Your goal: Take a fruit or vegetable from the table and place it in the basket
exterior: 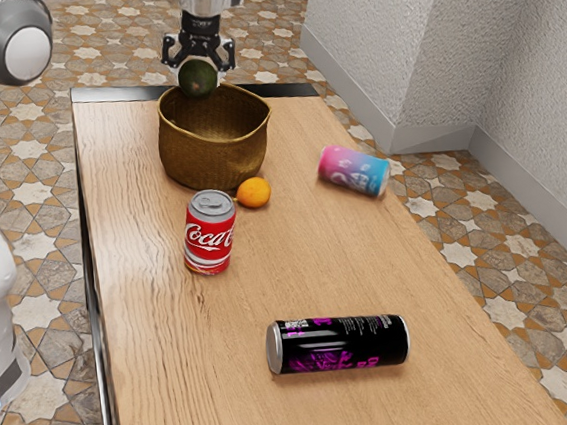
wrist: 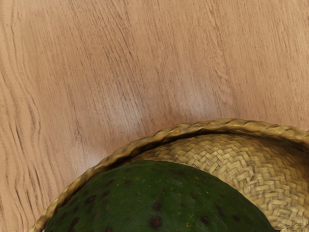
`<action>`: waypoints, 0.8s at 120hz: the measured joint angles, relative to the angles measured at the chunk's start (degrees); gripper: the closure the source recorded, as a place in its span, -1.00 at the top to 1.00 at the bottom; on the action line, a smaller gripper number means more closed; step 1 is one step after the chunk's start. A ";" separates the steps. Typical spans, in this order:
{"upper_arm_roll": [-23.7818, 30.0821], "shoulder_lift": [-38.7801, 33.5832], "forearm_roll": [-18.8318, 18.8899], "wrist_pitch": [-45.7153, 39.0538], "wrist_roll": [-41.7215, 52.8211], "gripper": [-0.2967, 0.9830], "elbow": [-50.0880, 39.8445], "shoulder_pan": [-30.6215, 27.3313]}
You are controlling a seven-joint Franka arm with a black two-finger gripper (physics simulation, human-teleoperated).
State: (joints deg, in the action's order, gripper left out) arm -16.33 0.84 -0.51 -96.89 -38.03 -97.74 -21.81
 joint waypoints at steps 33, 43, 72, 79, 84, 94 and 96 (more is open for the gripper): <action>-0.04 1.60 -1.96 -0.99 2.34 0.35 -0.02 6.23; -0.05 1.63 -2.58 -1.16 3.03 0.36 -0.05 7.13; -0.09 1.59 -3.16 -1.61 4.61 0.46 -0.08 4.95; -0.10 1.60 -3.20 -1.78 4.91 0.49 -0.16 4.28; -0.10 1.59 -3.22 -1.89 5.12 0.50 -0.18 3.95; 0.94 0.85 -3.01 -1.98 5.59 0.52 -0.15 2.90; 2.24 0.04 -2.76 -1.96 5.92 0.52 -0.14 1.86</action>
State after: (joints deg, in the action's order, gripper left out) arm -14.10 0.88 -3.27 -98.84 -32.11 -97.88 -19.95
